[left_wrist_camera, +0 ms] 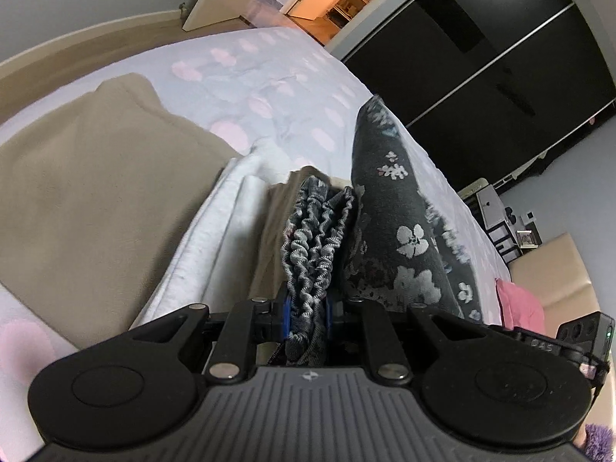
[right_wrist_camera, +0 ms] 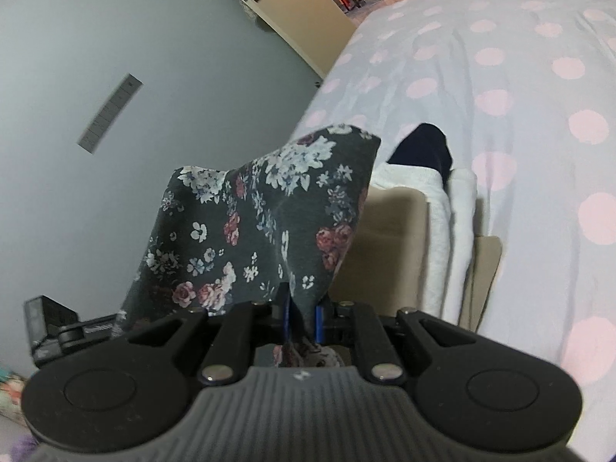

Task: Fold clothes
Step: 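Carry the folded jeans with both grippers over the clothes stack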

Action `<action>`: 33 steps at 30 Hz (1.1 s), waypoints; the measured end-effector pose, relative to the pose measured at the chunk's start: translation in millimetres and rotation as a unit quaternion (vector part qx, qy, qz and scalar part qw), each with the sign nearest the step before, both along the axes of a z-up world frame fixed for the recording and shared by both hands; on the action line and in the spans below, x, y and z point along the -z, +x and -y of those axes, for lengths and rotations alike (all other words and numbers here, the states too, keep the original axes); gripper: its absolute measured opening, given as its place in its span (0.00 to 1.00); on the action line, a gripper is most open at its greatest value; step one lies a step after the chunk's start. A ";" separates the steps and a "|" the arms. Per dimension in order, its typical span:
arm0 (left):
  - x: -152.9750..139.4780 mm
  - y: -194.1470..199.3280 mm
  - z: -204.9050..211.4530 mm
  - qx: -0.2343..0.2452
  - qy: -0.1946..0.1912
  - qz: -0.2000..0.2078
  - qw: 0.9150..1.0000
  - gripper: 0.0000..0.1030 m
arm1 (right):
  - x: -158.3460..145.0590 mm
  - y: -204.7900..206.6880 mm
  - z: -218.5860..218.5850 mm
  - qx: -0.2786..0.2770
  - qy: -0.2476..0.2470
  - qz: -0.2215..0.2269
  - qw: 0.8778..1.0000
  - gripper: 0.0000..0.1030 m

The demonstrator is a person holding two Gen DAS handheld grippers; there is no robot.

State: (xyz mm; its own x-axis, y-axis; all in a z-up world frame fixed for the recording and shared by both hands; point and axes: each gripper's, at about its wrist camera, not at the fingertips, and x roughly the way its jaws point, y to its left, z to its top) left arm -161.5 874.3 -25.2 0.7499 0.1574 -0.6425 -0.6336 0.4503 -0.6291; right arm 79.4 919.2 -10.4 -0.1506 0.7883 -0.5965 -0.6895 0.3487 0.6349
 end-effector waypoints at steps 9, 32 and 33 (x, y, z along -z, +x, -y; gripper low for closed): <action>-18.8 -22.2 12.6 -0.028 0.051 0.010 0.998 0.22 | 15.3 -8.3 1.8 0.026 -0.033 0.098 0.994 0.38; -1.6 21.3 53.4 0.024 0.192 -0.177 0.965 0.06 | 23.9 -52.0 -13.9 -0.040 -0.040 0.256 0.965 0.33; 4.0 19.9 50.6 0.020 0.187 -0.176 0.966 0.06 | 27.4 -54.2 -20.1 -0.042 -0.043 0.262 0.963 0.33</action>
State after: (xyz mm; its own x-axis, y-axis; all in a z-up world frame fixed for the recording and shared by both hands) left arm -141.7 823.7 -29.2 0.5055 0.4040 -0.7624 -0.7565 0.6324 -0.1665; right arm 25.2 939.3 -37.8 0.1286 0.7309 -0.6703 -0.9355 0.3137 0.1627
